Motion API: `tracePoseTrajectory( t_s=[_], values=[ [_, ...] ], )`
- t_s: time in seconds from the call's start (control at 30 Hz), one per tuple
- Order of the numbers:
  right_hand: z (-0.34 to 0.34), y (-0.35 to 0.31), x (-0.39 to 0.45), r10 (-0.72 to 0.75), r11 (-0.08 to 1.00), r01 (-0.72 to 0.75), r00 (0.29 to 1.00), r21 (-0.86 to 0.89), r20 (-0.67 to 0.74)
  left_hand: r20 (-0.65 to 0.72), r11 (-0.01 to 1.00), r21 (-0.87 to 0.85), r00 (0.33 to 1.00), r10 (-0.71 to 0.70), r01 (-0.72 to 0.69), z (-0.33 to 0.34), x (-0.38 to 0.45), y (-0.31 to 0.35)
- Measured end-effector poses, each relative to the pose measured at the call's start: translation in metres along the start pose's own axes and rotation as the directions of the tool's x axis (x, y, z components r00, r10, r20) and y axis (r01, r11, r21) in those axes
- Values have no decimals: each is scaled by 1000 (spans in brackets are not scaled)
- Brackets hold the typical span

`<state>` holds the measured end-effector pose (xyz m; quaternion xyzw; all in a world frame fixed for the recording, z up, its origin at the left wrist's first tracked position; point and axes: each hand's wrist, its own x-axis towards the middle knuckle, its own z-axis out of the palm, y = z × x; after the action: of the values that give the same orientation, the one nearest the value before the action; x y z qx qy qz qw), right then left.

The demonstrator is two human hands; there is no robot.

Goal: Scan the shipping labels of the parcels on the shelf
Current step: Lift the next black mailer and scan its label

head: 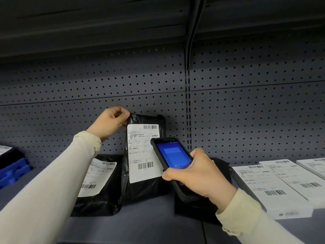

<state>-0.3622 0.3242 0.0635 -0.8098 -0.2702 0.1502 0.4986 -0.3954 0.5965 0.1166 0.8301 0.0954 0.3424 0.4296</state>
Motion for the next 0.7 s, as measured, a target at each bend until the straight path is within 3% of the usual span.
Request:
tracePoseTrajectory(
  t_s=[0.17,0.27,0.53,0.7],
  values=[
    [-1,3,8,21,1000,-20,1000,20,-21,-35,979,206,999,0,7,2,4,-6],
    [-1,6,14,33,999,-32,999,39,-27,-60,968,239,996,-60,73,6,5,-9],
    [-7,12,30,59,996,-56,998,75,-37,-24,972,-45,972,-232,231,13,11,-11],
    [-14,16,38,67,994,-64,997,92,-34,51,953,-80,956,-290,293,18,21,-15]
  ],
)
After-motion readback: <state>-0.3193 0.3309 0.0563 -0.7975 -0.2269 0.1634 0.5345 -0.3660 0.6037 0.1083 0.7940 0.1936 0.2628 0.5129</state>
